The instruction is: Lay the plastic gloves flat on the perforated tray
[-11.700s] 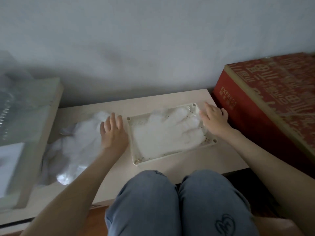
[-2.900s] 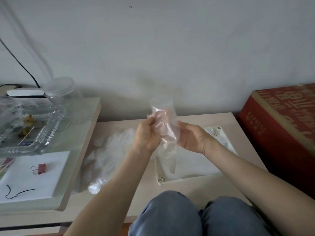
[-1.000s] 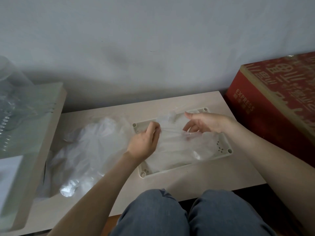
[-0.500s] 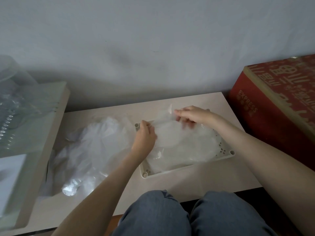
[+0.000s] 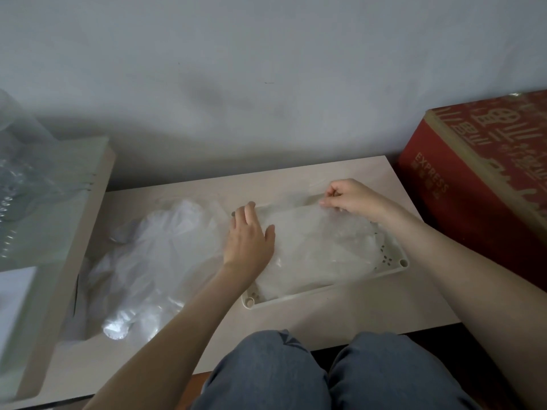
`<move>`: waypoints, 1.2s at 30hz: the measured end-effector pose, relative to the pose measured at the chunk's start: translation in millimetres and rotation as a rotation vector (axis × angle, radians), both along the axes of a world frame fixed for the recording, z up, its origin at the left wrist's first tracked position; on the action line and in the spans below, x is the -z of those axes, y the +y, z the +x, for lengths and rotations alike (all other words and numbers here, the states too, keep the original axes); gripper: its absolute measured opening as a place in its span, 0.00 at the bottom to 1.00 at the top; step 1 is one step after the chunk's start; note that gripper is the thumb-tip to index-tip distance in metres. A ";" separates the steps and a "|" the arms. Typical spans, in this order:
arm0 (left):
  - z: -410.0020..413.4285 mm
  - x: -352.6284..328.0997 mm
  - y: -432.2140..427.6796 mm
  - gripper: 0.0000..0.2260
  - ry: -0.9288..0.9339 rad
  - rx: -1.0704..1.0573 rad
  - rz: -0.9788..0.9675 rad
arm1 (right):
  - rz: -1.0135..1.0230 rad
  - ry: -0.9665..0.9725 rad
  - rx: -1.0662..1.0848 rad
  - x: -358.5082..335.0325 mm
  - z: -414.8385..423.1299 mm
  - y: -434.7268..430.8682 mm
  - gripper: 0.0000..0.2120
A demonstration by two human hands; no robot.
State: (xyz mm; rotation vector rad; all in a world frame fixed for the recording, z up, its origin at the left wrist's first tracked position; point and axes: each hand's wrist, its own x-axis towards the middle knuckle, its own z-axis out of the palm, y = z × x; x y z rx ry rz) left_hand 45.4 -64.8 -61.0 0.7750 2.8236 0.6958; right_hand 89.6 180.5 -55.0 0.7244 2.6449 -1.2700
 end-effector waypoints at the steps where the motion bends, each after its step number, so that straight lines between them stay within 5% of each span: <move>1: 1.0 1.5 -0.3 0.28 0.066 0.041 -0.044 | 0.003 0.032 0.002 -0.7 0.8 -2.0 0.08; 7: 1.1 19.0 0.4 0.37 0.214 0.367 -0.438 | -0.317 0.028 -0.098 -10.0 9.0 -13.2 0.04; 12: -0.1 23.7 0.1 0.36 0.131 0.480 -0.540 | -0.492 -0.027 -0.057 -15.8 15.2 -19.7 0.02; 16: -0.2 24.9 1.7 0.37 0.083 0.528 -0.571 | -0.566 -0.114 -0.121 -17.4 18.0 -22.2 0.16; 22: -3.1 28.8 8.5 0.36 0.053 0.585 -0.622 | -0.713 -0.116 -0.085 -12.3 18.0 -28.3 0.23; 28: -1.8 26.5 14.3 0.35 0.062 0.580 -0.604 | -0.694 -0.076 0.077 -4.3 12.9 -34.8 0.09; 31: -0.9 26.0 15.1 0.32 0.072 0.583 -0.560 | -0.486 -0.124 0.128 3.5 6.5 -37.9 0.10; 36: -1.1 35.7 15.7 0.30 0.033 0.547 -0.518 | -0.532 -0.210 0.050 -7.9 4.5 -50.5 0.14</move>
